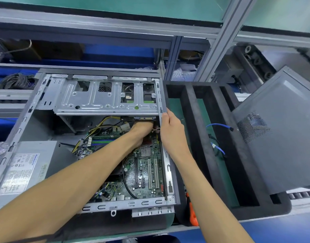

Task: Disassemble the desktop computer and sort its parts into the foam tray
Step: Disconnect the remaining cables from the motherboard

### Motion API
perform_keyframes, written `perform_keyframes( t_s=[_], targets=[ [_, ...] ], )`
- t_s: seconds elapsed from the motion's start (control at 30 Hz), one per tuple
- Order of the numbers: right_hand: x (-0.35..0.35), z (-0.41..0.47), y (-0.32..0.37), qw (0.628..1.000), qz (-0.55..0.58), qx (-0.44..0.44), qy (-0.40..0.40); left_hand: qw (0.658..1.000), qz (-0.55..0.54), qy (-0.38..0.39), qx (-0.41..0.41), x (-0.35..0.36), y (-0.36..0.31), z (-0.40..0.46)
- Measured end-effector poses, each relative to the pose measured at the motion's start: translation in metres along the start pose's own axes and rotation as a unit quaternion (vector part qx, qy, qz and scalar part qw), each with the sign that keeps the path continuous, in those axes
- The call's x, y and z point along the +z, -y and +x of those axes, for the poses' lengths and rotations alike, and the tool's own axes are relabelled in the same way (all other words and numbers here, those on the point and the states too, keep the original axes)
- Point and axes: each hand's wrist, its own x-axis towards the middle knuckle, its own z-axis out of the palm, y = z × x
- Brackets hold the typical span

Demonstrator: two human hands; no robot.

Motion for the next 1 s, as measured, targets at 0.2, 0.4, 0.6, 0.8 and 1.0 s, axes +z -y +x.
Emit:
perform_keyframes(
  t_s=[0.2, 0.4, 0.6, 0.8, 1.0],
  targets=[
    [0.0, -0.001, 0.0, 1.0, -0.006, -0.002, -0.004, 0.994, -0.106, -0.023, -0.024, 0.001, 0.005, -0.002],
    [0.0, 0.0, 0.0, 1.0, -0.01, -0.004, -0.001, 1.0, 0.024, 0.009, 0.003, -0.005, 0.001, -0.001],
    [-0.001, -0.001, 0.0, 1.0, 0.0, -0.015, -0.003, 0.891, 0.427, 0.049, 0.148, -0.022, -0.004, -0.013],
    [-0.001, 0.0, -0.001, 1.0, 0.012, -0.01, 0.0, 0.764, 0.585, -0.002, 0.274, -0.036, 0.013, -0.034],
    [-0.001, -0.002, 0.0, 1.0, 0.0, -0.013, -0.009, 0.968, 0.196, 0.096, 0.121, -0.022, 0.002, -0.037]
  ],
)
